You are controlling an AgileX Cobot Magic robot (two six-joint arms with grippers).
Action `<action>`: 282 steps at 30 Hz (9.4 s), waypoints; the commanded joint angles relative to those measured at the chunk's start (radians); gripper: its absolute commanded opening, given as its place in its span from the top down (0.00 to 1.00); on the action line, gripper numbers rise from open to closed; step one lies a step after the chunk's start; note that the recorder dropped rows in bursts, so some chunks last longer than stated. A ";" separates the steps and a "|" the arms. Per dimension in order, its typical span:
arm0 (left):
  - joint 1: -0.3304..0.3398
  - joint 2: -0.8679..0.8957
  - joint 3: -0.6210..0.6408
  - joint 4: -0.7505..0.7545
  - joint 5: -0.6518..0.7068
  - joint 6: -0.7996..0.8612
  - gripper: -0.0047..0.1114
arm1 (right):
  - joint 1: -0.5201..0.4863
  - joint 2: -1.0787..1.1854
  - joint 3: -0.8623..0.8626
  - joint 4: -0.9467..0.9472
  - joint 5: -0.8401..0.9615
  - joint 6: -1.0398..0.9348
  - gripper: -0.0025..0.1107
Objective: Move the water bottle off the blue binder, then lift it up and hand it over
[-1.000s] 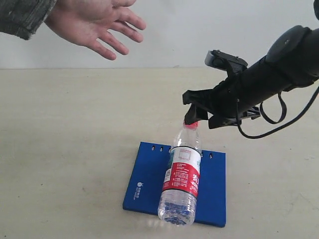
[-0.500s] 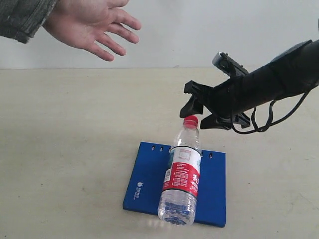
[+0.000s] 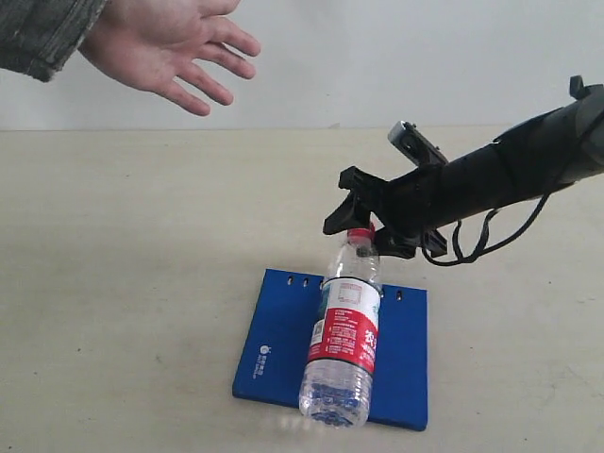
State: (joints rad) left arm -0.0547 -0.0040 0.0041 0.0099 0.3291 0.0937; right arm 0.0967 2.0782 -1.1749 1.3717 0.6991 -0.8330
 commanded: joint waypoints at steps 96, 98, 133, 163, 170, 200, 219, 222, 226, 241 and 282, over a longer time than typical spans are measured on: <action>-0.004 0.004 -0.004 0.006 -0.014 0.004 0.74 | -0.367 -0.491 0.046 -0.402 -0.198 -0.507 0.45; -0.004 0.004 -0.004 0.006 -0.014 0.004 0.74 | -0.367 -0.491 0.046 -0.402 -0.217 -0.500 0.39; -0.004 0.004 -0.004 0.013 -0.014 0.006 0.74 | 0.182 -0.565 -0.085 -0.797 0.345 -0.082 0.38; -0.004 0.004 -0.004 -0.771 0.011 -0.258 0.74 | 0.182 -0.533 0.316 -0.819 -0.134 0.041 0.38; -0.004 0.004 -0.004 -0.816 0.009 -0.258 0.74 | 0.182 -0.533 0.316 -0.819 -0.138 0.045 0.38; 0.002 0.027 -0.004 -1.197 0.187 0.017 0.47 | 0.182 -0.429 0.316 -0.727 -0.057 0.108 0.38; 0.004 0.347 -0.004 -1.503 0.198 0.813 0.47 | 0.182 -0.591 0.314 -0.780 0.004 0.146 0.38; 0.004 0.417 -0.004 -1.621 0.194 1.017 0.47 | 0.182 -0.603 0.314 -0.858 0.021 0.207 0.38; 0.004 0.521 -0.004 -1.722 0.266 1.278 0.47 | 0.179 -0.592 0.314 -0.975 0.013 0.307 0.38; 0.004 1.089 -0.079 -1.754 0.319 1.715 0.47 | 0.093 -0.455 0.314 -0.899 -0.021 0.318 0.38; -0.040 1.738 -0.430 -1.754 0.655 1.862 0.47 | 0.041 -0.242 0.315 -0.137 0.344 -0.466 0.38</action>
State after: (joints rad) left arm -0.0895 1.7293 -0.4225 -1.7411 0.9712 1.9487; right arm 0.1401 1.8390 -0.8598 1.1987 1.0408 -1.2962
